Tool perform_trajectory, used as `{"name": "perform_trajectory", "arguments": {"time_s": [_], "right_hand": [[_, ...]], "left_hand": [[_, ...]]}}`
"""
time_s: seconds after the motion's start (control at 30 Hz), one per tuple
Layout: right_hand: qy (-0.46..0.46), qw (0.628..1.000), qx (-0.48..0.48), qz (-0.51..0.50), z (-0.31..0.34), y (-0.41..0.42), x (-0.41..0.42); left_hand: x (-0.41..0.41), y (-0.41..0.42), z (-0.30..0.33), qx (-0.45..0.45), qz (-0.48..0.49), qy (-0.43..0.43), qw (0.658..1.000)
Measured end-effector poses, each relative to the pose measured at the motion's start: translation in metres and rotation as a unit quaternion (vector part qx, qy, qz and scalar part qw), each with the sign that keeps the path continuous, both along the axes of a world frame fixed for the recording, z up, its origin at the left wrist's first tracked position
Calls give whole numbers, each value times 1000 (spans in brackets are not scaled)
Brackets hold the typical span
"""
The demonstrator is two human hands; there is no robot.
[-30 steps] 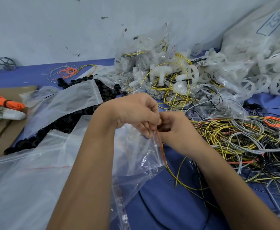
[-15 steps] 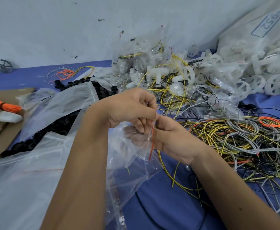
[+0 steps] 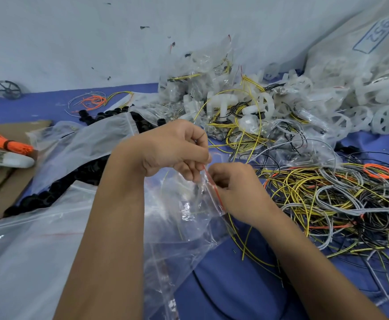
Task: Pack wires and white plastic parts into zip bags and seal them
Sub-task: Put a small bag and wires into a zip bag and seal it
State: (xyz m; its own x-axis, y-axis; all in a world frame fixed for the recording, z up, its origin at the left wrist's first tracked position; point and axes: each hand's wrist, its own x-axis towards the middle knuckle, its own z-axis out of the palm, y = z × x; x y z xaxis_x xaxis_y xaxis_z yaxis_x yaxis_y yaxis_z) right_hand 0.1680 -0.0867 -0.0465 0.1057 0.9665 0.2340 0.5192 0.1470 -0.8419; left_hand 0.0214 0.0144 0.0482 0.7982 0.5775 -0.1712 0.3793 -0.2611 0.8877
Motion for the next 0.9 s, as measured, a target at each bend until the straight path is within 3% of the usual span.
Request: {"name": "perform_trajectory", "arguments": {"time_s": [0.1, 0.17, 0.37, 0.57, 0.7, 0.83, 0.9], "right_hand": [[177, 980, -15, 89, 2, -1, -5], [190, 979, -13, 70, 1, 2, -3], [36, 996, -21, 81, -5, 1, -3], [-1, 995, -45, 94, -6, 1, -5], [-60, 997, -46, 29, 0, 3, 9], [-214, 974, -42, -60, 10, -4, 29], [-205, 969, -2, -139, 14, -6, 39]], "left_hand": [[6, -3, 0, 3, -10, -7, 1000], [7, -4, 1, 4, -8, -15, 1000], [7, -2, 1, -2, -1, -51, 999], [19, -4, -8, -21, -3, -48, 999], [39, -11, -20, -29, 14, -61, 998], [54, -13, -28, -21, 39, -60, 997], [56, -12, -32, -20, 44, -48, 998]]}}
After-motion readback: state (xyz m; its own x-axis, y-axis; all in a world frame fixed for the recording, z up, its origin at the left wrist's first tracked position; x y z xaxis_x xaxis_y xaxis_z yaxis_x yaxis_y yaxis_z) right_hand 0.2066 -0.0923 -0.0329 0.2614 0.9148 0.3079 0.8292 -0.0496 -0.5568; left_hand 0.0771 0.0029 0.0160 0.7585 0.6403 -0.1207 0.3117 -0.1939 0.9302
